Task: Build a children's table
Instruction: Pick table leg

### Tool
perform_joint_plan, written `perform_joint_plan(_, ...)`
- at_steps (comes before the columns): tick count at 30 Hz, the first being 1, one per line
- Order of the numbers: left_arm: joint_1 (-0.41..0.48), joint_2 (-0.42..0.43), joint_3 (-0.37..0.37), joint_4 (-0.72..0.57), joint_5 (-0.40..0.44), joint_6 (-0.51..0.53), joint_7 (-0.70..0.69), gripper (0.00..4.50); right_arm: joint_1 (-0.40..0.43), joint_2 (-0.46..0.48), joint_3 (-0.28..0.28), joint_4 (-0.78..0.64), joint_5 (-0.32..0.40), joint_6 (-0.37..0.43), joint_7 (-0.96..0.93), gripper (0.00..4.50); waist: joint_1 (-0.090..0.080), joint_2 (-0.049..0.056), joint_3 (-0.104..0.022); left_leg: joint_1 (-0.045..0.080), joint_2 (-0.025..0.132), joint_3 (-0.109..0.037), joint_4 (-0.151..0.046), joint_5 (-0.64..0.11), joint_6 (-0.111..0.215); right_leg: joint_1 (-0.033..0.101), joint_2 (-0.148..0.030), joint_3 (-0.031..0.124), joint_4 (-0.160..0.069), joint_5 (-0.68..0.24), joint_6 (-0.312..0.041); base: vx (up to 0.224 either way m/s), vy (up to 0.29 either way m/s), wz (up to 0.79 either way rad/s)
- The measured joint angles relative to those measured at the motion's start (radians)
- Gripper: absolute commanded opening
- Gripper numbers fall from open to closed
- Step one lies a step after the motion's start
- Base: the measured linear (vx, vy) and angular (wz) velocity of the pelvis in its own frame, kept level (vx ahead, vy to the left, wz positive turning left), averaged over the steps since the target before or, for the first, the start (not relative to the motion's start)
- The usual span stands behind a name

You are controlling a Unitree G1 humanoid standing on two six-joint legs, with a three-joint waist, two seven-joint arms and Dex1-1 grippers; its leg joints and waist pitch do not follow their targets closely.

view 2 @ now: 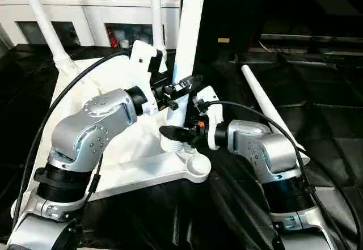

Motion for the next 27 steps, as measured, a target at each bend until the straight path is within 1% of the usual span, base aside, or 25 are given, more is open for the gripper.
perform_joint_plan(4, 0.002, 0.007, -0.001, -0.004, -0.007, 0.002, -0.010, 1.88, -0.001, 0.000, 0.002, 0.006, 0.000, -0.006, 0.008, 3.00, 0.000, 0.000, 0.000, 0.000, 0.000, 0.000, 0.000, 0.000, 0.000, 0.000, 0.000, 0.000, 0.000, 0.000, 0.000, 0.000, 0.000, 0.00)
perform_joint_plan(6, 0.005, 0.009, -0.002, -0.008, -0.007, 0.002, -0.013, 1.88, -0.003, 0.000, 0.004, 0.010, 0.000, -0.007, 0.011, 2.73, 0.000, 0.000, 0.000, 0.000, 0.000, 0.000, 0.000, 0.000, 0.000, 0.000, 0.000, 0.000, 0.000, 0.000, 0.000, 0.000, 0.000, 0.00)
perform_joint_plan(7, 0.005, 0.010, -0.002, -0.008, -0.007, 0.003, -0.014, 1.88, -0.005, 0.001, 0.005, 0.012, 0.000, -0.007, 0.012, 2.73, 0.000, 0.000, 0.000, 0.000, 0.000, 0.000, 0.000, 0.000, 0.000, 0.000, 0.000, 0.000, 0.000, 0.000, 0.000, 0.000, 0.000, 0.00)
perform_joint_plan(9, 0.005, 0.011, -0.002, -0.008, -0.006, 0.003, -0.015, 1.88, -0.008, 0.001, 0.010, 0.012, 0.000, -0.009, 0.016, 2.53, 0.000, 0.000, 0.000, 0.000, 0.000, 0.000, 0.000, 0.000, 0.000, 0.000, 0.000, 0.000, 0.000, 0.000, 0.000, 0.000, 0.000, 0.00)
perform_joint_plan(10, 0.005, 0.012, -0.002, -0.008, -0.006, 0.003, -0.016, 1.88, -0.008, 0.002, 0.011, 0.012, 0.000, -0.010, 0.017, 2.53, 0.000, 0.000, 0.000, 0.000, 0.000, 0.000, 0.000, 0.000, 0.000, 0.000, 0.000, 0.000, 0.000, 0.000, 0.000, 0.000, 0.000, 0.00)
perform_joint_plan(12, 0.005, 0.013, -0.002, -0.008, -0.006, 0.003, -0.017, 1.88, -0.008, 0.003, 0.012, 0.012, 0.000, -0.010, 0.017, 2.23, 0.000, 0.000, 0.000, 0.000, 0.000, 0.000, 0.000, 0.000, 0.000, 0.000, 0.000, 0.000, 0.000, 0.000, 0.000, 0.000, 0.000, 0.00)
perform_joint_plan(16, 0.005, 0.016, -0.002, -0.008, -0.006, 0.004, -0.017, 1.88, -0.008, 0.005, 0.018, 0.015, 0.000, -0.022, 0.018, 1.99, 0.001, 0.000, 0.000, 0.000, 0.000, 0.000, 0.000, 0.000, 0.000, 0.000, 0.000, 0.000, 0.000, 0.000, 0.000, 0.000, 0.000, 0.00)
perform_joint_plan(18, 0.003, 0.009, 0.002, -0.008, -0.006, 0.014, -0.003, 1.88, -0.008, 0.007, 0.018, 0.019, 0.000, -0.025, 0.018, 1.96, 0.000, 0.000, 0.000, 0.000, 0.000, 0.000, 0.000, 0.000, 0.000, 0.000, 0.000, 0.000, 0.000, 0.000, -0.001, 0.000, 0.000, 0.00)
perform_joint_plan(19, 0.001, 0.004, 0.005, -0.008, -0.006, 0.028, 0.012, 2.44, -0.008, 0.007, 0.018, 0.024, 0.000, -0.025, 0.018, 1.95, 0.000, 0.000, 0.000, 0.000, 0.000, 0.000, 0.000, 0.000, 0.000, 0.000, 0.000, 0.000, 0.000, 0.000, -0.001, 0.000, 0.000, 0.00)
perform_joint_plan(20, -0.001, -0.002, 0.010, -0.005, -0.006, 0.040, 0.022, 2.44, -0.008, 0.006, 0.018, 0.028, -0.001, -0.025, 0.018, 1.95, 0.000, 0.000, 0.000, 0.000, 0.000, 0.000, 0.001, 0.000, 0.000, 0.000, 0.000, 0.000, 0.000, 0.000, -0.001, 0.000, 0.000, 0.00)
perform_joint_plan(21, -0.001, -0.006, 0.019, 0.001, -0.008, 0.047, 0.027, 2.58, -0.007, 0.007, 0.018, 0.028, -0.002, -0.025, 0.014, 1.94, 0.000, 0.000, 0.000, 0.000, 0.000, 0.000, 0.001, 0.000, 0.000, 0.000, 0.000, 0.000, 0.000, 0.000, -0.001, 0.000, 0.000, 0.00)
perform_joint_plan(22, -0.001, -0.005, 0.021, 0.004, -0.011, 0.048, 0.025, 2.58, -0.007, 0.006, 0.017, 0.028, -0.006, -0.025, 0.010, 1.94, 0.000, 0.000, 0.000, 0.000, 0.000, 0.000, 0.001, 0.000, 0.000, 0.000, 0.000, 0.000, 0.000, 0.000, -0.001, 0.000, 0.000, 0.00)
perform_joint_plan(23, -0.001, -0.004, 0.021, 0.004, -0.016, 0.047, 0.023, 2.74, -0.007, 0.006, 0.017, 0.029, -0.012, -0.025, 0.006, 1.93, 0.001, 0.000, 0.000, 0.000, 0.000, 0.000, 0.001, 0.000, 0.000, 0.000, 0.000, 0.000, 0.000, 0.000, -0.001, 0.000, 0.000, 0.00)
perform_joint_plan(24, -0.001, -0.004, 0.023, 0.004, -0.016, 0.040, 0.023, 2.74, -0.007, 0.007, 0.016, 0.029, -0.012, -0.025, 0.002, 1.93, 0.001, 0.000, 0.000, 0.000, 0.000, 0.000, 0.001, 0.000, 0.000, 0.000, 0.000, 0.000, 0.000, 0.000, -0.001, 0.000, 0.000, 0.00)
perform_joint_plan(27, 0.000, -0.002, 0.031, -0.001, -0.017, 0.007, 0.014, 2.98, -0.006, 0.012, 0.006, 0.029, -0.012, -0.026, -0.014, 1.93, 0.000, 0.000, 0.000, 0.000, 0.000, 0.000, 0.001, 0.000, 0.000, 0.000, 0.000, 0.000, 0.000, 0.000, -0.001, 0.000, 0.000, 0.00)
